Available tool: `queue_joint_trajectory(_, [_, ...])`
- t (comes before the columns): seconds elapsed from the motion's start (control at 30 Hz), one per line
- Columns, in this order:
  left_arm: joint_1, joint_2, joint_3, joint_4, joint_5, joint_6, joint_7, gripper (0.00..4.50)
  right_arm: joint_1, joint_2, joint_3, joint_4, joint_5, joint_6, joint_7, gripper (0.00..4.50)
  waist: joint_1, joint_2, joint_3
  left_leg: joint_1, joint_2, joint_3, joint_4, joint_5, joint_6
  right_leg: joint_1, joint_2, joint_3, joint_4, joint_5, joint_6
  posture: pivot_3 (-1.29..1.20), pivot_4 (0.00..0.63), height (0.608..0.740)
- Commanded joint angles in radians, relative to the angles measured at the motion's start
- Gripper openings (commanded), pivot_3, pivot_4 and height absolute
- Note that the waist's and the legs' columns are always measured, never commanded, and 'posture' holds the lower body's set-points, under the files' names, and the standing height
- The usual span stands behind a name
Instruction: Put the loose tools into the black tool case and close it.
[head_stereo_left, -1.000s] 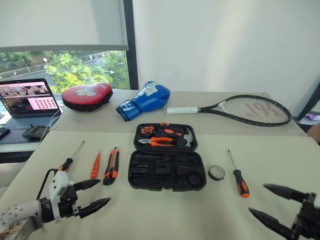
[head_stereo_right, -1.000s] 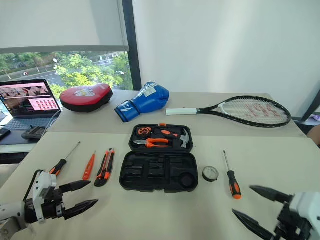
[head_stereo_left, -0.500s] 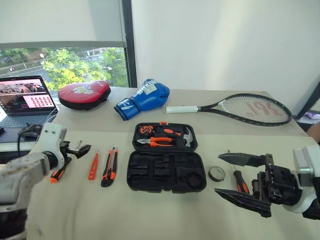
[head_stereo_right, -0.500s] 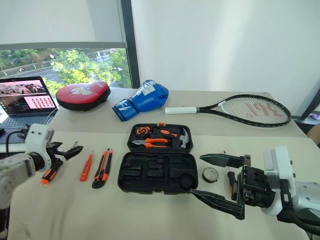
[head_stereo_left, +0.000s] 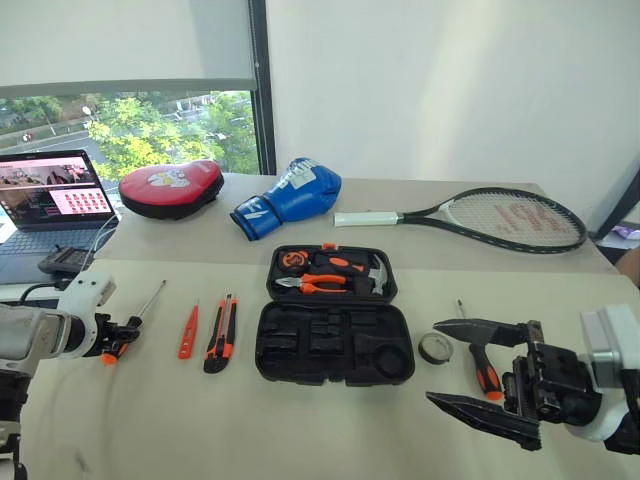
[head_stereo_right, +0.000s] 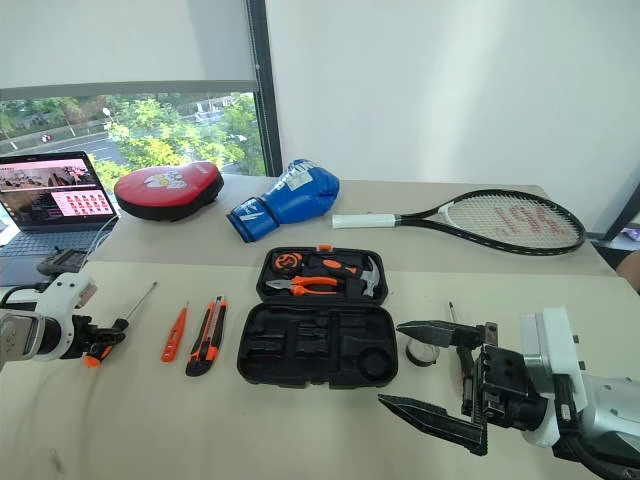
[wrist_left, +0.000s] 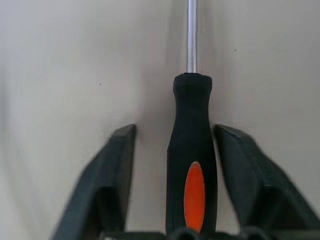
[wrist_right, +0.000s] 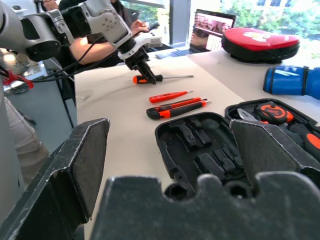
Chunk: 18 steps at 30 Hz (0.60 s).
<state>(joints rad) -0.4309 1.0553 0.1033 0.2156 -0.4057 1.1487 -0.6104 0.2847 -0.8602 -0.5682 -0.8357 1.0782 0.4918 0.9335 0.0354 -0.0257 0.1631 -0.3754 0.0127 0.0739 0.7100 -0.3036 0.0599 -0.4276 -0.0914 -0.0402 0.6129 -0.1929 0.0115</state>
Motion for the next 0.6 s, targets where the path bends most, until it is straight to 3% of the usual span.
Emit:
queue_joint_trajectory(0.03, [-0.007, -0.05, 0.101, 0.005, -0.036, -0.189, -0.087, 1.03, 0.02, 0.024, -0.019, -0.036, -0.012, -0.026, -0.024, 4.5, 0.001, 0.0, 0.0, 0.0, 0.0, 0.0, 0.0, 0.0, 0.0, 0.0, 0.0, 0.0, 0.0, 0.0, 0.0, 0.0, 0.15, 0.74])
queue_joint_trajectory(0.07, [-0.018, -0.067, 0.138, -0.027, -0.065, -0.257, -0.131, 0.74, 0.026, 0.032, -0.019, -0.04, -0.018, -0.028, -0.035, 4.5, 0.004, 0.0, 0.0, 0.0, 0.0, 0.0, 0.0, 0.0, 0.0, -0.001, -0.001, 0.0, 0.0, 0.0, 0.0, 0.0, 0.15, 0.74])
queue_joint_trajectory(0.17, [-0.095, -0.088, 0.14, -0.126, -0.124, -0.339, -0.255, 0.72, 0.043, 0.049, -0.012, -0.048, -0.037, -0.015, -0.088, 4.5, 0.01, -0.004, 0.0, -0.008, 0.0, -0.003, 0.003, 0.002, -0.002, -0.005, -0.004, 0.0, 0.0, 0.001, -0.001, 0.0, 0.15, 0.74])
queue_joint_trajectory(0.23, [-0.136, -0.089, 0.038, -0.212, -0.142, -0.383, -0.403, 0.72, 0.074, 0.062, -0.019, -0.055, -0.07, -0.019, -0.099, 4.5, 0.016, -0.007, -0.001, -0.016, 0.0, -0.004, 0.005, 0.006, -0.008, -0.01, -0.003, -0.001, 0.0, 0.003, -0.003, 0.0, 0.15, 0.74])
queue_joint_trajectory(0.3, [-0.15, -0.081, -0.116, -0.269, -0.059, -0.529, -0.561, 0.72, 0.097, 0.07, -0.031, -0.049, -0.095, -0.021, -0.114, 4.5, 0.016, -0.005, -0.002, -0.016, -0.002, -0.004, 0.005, 0.007, -0.008, -0.01, -0.001, -0.002, 0.0, 0.003, -0.003, 0.0, 0.15, 0.74])
queue_joint_trajectory(0.4, [-0.311, -0.197, -0.375, -0.175, 0.14, -0.727, -0.662, 0.72, 0.184, 0.095, -0.115, -0.058, -0.09, -0.013, -0.127, 4.5, 0.02, 0.005, -0.006, -0.013, -0.01, 0.001, 0.003, 0.005, -0.003, -0.008, -0.001, 0.0, 0.0, 0.002, -0.001, 0.0, 0.15, 0.74])
queue_joint_trajectory(0.6, [-0.546, -0.368, -0.572, 0.135, 0.344, -0.866, -0.738, 0.72, 0.328, 0.144, -0.223, -0.133, -0.095, -0.032, -0.142, 4.5, -0.003, -0.001, -0.003, -0.015, -0.014, 0.004, 0.007, 0.001, 0.014, -0.007, 0.0, 0.003, -0.001, 0.003, 0.006, 0.0, 0.15, 0.74])
